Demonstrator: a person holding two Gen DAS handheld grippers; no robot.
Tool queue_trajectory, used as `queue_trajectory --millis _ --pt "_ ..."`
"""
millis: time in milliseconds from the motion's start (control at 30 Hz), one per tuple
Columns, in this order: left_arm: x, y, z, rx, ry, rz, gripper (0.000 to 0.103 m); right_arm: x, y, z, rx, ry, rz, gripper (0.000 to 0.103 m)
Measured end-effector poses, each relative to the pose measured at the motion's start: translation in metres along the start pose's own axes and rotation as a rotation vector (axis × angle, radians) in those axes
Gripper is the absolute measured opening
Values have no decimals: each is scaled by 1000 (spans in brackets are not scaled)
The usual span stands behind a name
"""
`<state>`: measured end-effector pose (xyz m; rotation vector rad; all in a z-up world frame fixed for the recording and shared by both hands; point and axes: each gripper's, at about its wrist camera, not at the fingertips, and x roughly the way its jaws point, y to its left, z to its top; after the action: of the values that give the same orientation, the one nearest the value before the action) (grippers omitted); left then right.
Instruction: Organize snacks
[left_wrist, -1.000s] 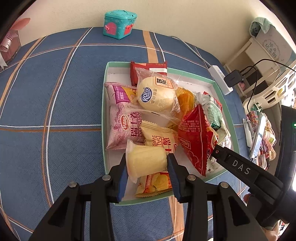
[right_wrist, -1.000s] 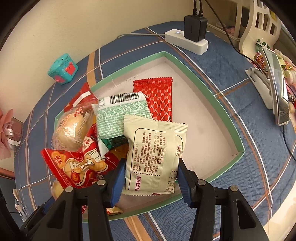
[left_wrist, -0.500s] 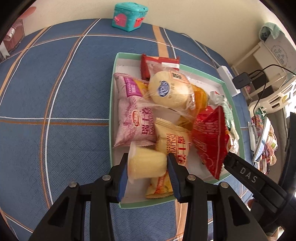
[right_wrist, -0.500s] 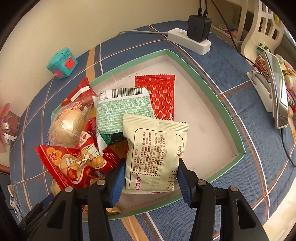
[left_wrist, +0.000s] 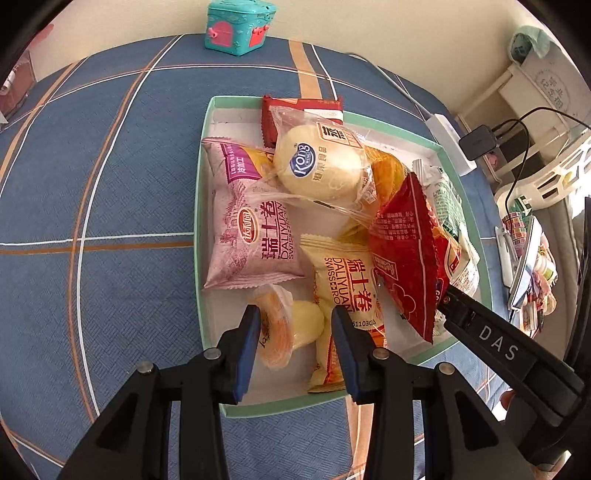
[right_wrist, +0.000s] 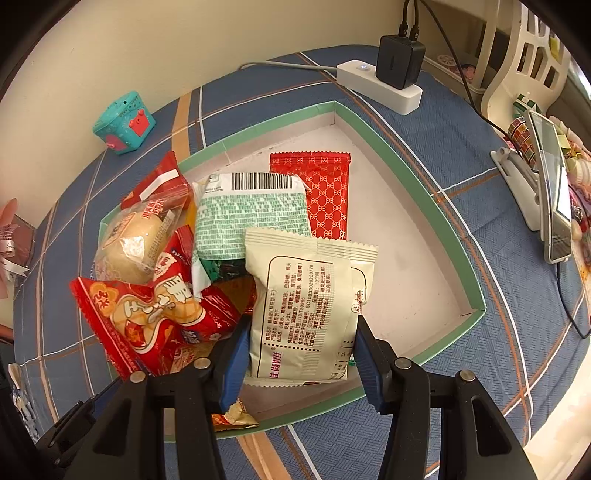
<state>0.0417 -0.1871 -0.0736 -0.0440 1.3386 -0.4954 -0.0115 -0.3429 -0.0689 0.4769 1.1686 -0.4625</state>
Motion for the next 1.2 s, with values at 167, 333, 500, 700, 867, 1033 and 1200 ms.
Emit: queue_trajectory --millis 167,333,500,700,867,1033,1200 --pt "-1 -2 1 0 0 10 41 1 1 0 -7 1 -6 57" --pt "-13 -3 4 0 -24 25 53 -2 2 1 -10 -6 -21 58" --pt "-31 1 7 -2 -85 70 64 -14 3 2 -21 -44 -29 64" --pt "-48 9 6 20 -164 186 77 -34 8 -1 -38 -104 -43 64" --pt "-65 12 -6 70 -196 269 81 -44 17 -14 -71 -121 -43 70" --pt "-81 19 -21 55 -229 306 81 -49 32 -34 -139 -120 -27 75" --pt "-96 31 -38 28 -248 343 81 -53 43 -48 -190 -136 -25 92"
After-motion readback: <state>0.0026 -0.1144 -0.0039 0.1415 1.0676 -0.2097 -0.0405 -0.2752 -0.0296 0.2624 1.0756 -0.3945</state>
